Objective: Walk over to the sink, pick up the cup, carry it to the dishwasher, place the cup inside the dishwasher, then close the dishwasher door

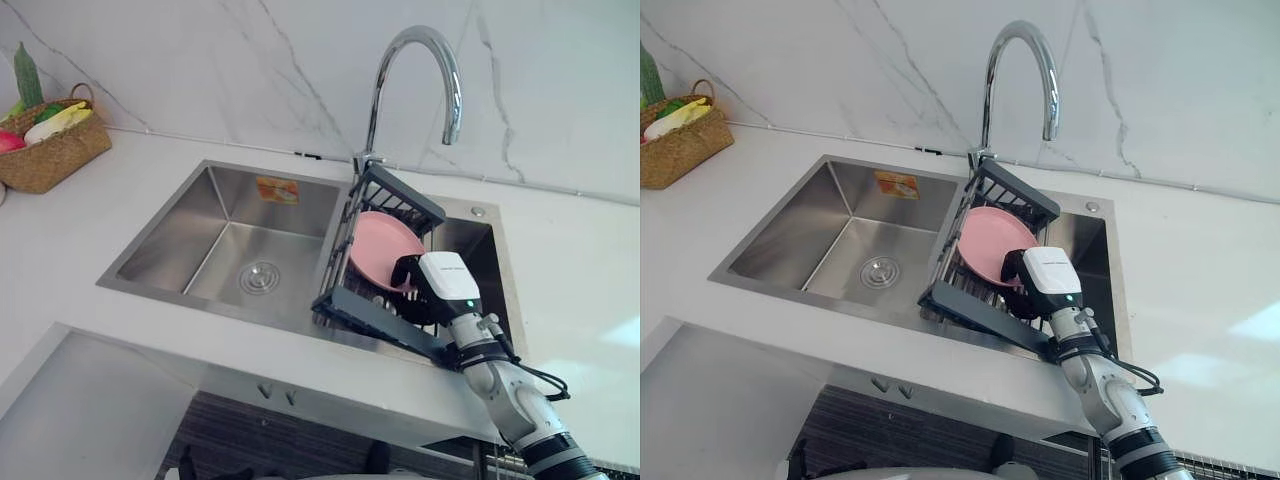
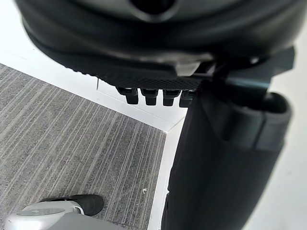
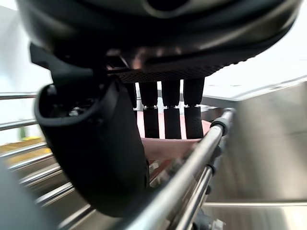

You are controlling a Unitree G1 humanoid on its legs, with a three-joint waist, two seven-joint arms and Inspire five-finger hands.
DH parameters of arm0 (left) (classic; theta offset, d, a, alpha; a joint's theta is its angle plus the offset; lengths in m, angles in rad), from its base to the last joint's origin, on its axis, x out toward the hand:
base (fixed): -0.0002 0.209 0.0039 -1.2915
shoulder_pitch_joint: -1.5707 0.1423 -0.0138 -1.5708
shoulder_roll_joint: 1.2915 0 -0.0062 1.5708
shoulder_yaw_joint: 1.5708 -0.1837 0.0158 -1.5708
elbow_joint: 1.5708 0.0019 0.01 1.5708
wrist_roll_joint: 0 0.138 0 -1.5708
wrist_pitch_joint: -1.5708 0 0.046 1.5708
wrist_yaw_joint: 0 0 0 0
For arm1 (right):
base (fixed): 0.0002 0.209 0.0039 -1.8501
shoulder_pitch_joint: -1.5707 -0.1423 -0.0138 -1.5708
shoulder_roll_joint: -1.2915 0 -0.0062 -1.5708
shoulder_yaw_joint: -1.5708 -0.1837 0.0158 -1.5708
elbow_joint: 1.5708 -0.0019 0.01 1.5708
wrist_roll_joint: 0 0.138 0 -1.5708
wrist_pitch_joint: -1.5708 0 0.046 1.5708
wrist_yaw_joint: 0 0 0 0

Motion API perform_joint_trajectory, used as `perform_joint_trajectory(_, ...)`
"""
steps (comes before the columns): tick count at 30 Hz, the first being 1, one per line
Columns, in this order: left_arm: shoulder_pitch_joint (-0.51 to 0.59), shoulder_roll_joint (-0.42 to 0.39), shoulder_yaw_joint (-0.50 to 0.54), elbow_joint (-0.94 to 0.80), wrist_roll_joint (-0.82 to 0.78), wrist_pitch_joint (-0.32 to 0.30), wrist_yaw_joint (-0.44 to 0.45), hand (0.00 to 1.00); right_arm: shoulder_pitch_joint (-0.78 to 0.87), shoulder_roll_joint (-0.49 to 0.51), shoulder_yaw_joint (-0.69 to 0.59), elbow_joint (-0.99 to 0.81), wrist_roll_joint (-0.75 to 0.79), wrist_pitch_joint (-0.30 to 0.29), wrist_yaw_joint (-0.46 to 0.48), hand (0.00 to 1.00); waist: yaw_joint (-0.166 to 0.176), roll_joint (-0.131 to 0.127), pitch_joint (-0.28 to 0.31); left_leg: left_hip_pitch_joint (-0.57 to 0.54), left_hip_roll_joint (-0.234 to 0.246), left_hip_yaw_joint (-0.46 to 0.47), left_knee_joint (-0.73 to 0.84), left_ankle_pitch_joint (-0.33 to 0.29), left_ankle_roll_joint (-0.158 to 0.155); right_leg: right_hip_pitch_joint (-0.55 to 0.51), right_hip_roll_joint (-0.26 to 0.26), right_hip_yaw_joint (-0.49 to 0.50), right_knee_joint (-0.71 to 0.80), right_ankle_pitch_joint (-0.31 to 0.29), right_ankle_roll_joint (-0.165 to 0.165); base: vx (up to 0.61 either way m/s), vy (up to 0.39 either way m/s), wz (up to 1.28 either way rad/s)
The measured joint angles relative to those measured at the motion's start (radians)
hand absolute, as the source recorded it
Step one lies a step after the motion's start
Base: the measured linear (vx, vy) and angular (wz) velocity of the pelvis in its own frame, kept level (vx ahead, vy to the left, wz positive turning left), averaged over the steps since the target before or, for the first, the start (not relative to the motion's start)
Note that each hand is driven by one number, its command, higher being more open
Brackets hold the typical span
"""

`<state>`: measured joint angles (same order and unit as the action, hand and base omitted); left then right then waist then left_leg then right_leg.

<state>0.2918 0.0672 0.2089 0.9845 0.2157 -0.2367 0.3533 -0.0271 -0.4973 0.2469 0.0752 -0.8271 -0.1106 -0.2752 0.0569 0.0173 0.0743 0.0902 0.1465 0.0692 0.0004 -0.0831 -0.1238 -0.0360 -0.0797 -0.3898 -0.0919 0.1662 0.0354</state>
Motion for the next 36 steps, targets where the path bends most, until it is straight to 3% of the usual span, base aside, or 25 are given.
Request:
perform_joint_trajectory(14,0.007,0.002,0.002,-0.002,-0.002,0.000,0.000,1.00,-0.132,-0.077,0.072,0.158,0.142,-0.007,-0.001,0.00,-0.006,0.000,0.001,-0.004,-0.002,-0.031,-0.022,0.023,-0.001,0.005,-0.001,-0.026,0.000,0.000,-0.002,-0.01,0.000,0.06)
perform_joint_trajectory(22,0.045,-0.014,0.009,-0.033,-0.041,0.013,0.000,1.00,-0.343,-0.094,0.175,0.412,0.240,-0.062,-0.001,0.00,-0.024,0.003,0.003,-0.012,0.008,-0.029,-0.042,0.030,0.007,0.000,-0.002,-0.037,0.000,-0.005,-0.007,-0.06,-0.012,0.09)
perform_joint_trajectory(23,0.048,-0.014,0.008,-0.037,-0.042,0.013,0.000,1.00,-0.363,-0.095,0.187,0.433,0.249,-0.062,-0.001,0.00,-0.016,0.005,0.003,-0.012,0.014,-0.032,-0.051,0.033,0.014,-0.005,0.000,-0.044,0.000,-0.013,0.004,-0.10,-0.069,0.06)
perform_joint_trajectory(24,0.044,-0.034,0.006,-0.050,-0.048,0.014,0.001,1.00,-0.385,-0.118,0.190,0.447,0.262,-0.063,-0.001,0.00,0.000,0.043,0.000,-0.020,0.054,-0.029,-0.088,0.061,0.030,-0.041,0.012,-0.053,0.108,-0.027,-0.007,-0.05,-0.056,0.16)
perform_joint_trajectory(25,0.044,-0.036,0.007,-0.067,-0.059,0.012,0.003,1.00,-0.400,-0.131,0.198,0.457,0.276,-0.065,-0.001,0.00,0.000,0.046,0.002,-0.031,0.062,-0.031,-0.091,0.062,0.030,-0.075,0.000,-0.038,0.222,-0.066,-0.028,-0.06,-0.077,0.42)
perform_joint_trajectory(26,0.048,-0.029,0.008,-0.095,-0.076,0.011,0.013,1.00,-0.459,-0.155,0.239,0.511,0.306,-0.069,-0.002,0.00,-0.002,0.028,0.007,-0.041,0.050,-0.042,-0.091,0.070,0.020,-0.087,-0.026,0.002,0.272,-0.146,0.004,-0.07,-0.084,0.43)
perform_joint_trajectory(27,0.048,-0.036,0.006,-0.096,-0.087,0.020,0.014,1.00,-0.527,-0.167,0.287,0.591,0.328,-0.071,-0.002,0.00,0.012,0.033,0.010,-0.041,0.055,-0.055,-0.090,0.091,0.008,-0.063,-0.007,-0.009,0.221,-0.156,-0.032,-0.12,-0.100,0.30)
perform_joint_trajectory(28,0.054,-0.041,-0.004,-0.097,-0.101,0.020,0.022,1.00,-0.565,-0.168,0.310,0.632,0.338,-0.071,-0.002,0.00,0.028,0.038,0.006,-0.042,0.056,-0.050,-0.070,0.093,0.010,-0.015,0.024,-0.038,0.106,-0.148,0.012,-0.10,-0.066,-0.01)
perform_joint_trajectory(29,0.059,-0.053,-0.007,-0.098,-0.104,0.019,0.028,1.00,-0.575,-0.176,0.311,0.639,0.340,-0.069,-0.002,0.00,0.042,0.063,-0.006,-0.052,0.075,-0.049,-0.069,0.075,0.024,-0.001,0.048,-0.057,0.086,-0.143,0.021,-0.07,-0.031,-0.16)
perform_joint_trajectory(30,0.066,-0.065,-0.006,-0.116,-0.119,0.005,0.041,1.00,-0.604,-0.183,0.313,0.659,0.366,-0.069,-0.018,0.00,0.056,0.058,-0.004,-0.069,0.097,-0.039,-0.091,0.079,0.007,-0.061,0.023,-0.048,0.306,-0.162,-0.023,-0.07,-0.051,0.00)
perform_joint_trajectory(31,0.063,-0.050,-0.005,-0.117,-0.121,0.004,0.042,1.00,-0.622,-0.185,0.316,0.669,0.390,-0.074,-0.026,0.00,0.046,0.032,0.006,-0.073,0.081,-0.039,-0.092,0.083,-0.002,-0.067,0.002,-0.014,0.350,-0.227,-0.016,-0.11,-0.125,0.23)
perform_joint_trajectory(32,0.051,-0.051,-0.012,-0.100,-0.127,0.016,0.041,1.00,-0.689,-0.190,0.360,0.723,0.420,-0.083,-0.037,0.00,0.035,0.020,0.022,-0.076,0.080,-0.061,-0.085,0.113,-0.013,-0.033,0.009,-0.018,0.295,-0.262,-0.030,-0.13,-0.142,0.31)
perform_joint_trajectory(34,0.078,-0.060,-0.023,-0.100,-0.139,0.009,0.039,1.00,-0.799,-0.198,0.348,0.811,0.504,-0.019,-0.116,0.00,0.044,0.031,0.004,-0.052,0.068,-0.051,-0.083,0.118,-0.020,0.032,0.055,-0.067,0.138,-0.244,-0.008,-0.08,-0.056,0.06)
perform_joint_trajectory(35,0.084,-0.063,-0.023,-0.099,-0.139,0.007,0.039,1.00,-0.832,-0.209,0.336,0.810,0.556,-0.018,-0.117,0.00,0.045,0.044,-0.011,-0.053,0.071,-0.056,-0.090,0.111,-0.015,0.042,0.071,-0.073,0.111,-0.231,-0.006,-0.05,0.026,-0.27)
perform_joint_trajectory(36,0.081,-0.064,-0.019,-0.088,-0.144,-0.001,0.043,1.00,-0.924,-0.220,0.305,0.803,0.601,0.003,-0.230,0.00,0.061,0.034,-0.002,-0.080,0.079,-0.033,-0.090,0.122,-0.034,-0.012,0.043,-0.076,0.244,-0.218,-0.024,-0.06,-0.017,-0.21)
